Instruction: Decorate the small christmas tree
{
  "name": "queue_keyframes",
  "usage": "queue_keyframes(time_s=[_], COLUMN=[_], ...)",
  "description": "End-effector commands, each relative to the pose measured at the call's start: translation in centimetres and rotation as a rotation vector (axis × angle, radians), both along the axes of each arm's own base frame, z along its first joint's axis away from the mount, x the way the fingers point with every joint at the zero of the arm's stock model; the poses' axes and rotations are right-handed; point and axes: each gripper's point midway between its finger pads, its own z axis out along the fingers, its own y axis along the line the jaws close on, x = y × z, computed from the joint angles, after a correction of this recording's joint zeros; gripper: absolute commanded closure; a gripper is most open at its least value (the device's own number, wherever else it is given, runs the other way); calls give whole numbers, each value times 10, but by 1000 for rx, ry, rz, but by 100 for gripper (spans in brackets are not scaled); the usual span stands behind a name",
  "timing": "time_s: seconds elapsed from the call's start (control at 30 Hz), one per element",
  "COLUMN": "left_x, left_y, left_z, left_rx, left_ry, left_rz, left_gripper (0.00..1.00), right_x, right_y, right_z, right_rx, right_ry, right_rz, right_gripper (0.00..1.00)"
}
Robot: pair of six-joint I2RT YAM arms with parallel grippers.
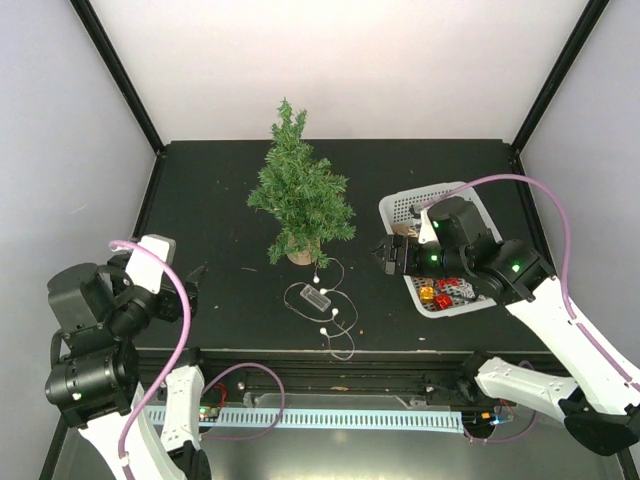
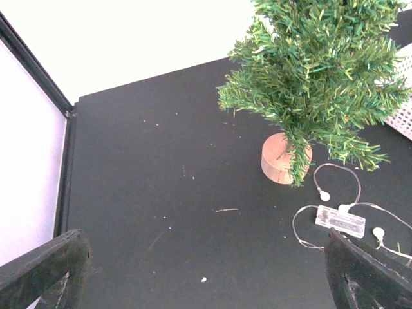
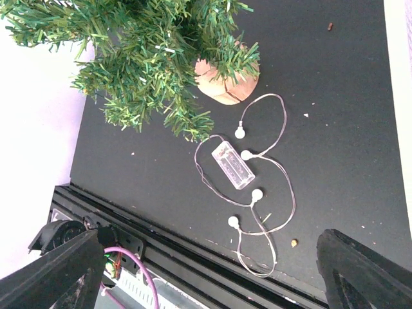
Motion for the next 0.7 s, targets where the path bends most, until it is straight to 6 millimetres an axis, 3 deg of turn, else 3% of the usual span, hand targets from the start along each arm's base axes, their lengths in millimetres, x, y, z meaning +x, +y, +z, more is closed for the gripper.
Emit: queue_keyframes(time_s=[0.0,0.23,0.43,0.67], left_x=[-14,-23,-15,25], left_y=[2,0,-1,-11], left_z=[7,12,13,4], left_rx=[-4,6,-17,-126], left_ry=[-11,-44,-17,94], left_rz=[56,71,51,-103], left_gripper=[1,1,1,1], right_x=[-5,-2,-4,-15], right_y=[1,14,23,18], right_z=[1,-2,0,-45], right_rx=[2,-1,-12,-245], right_ry=[3,9,9,71], right_rz=[8,37,94,178], right_gripper=[10,10,11,13])
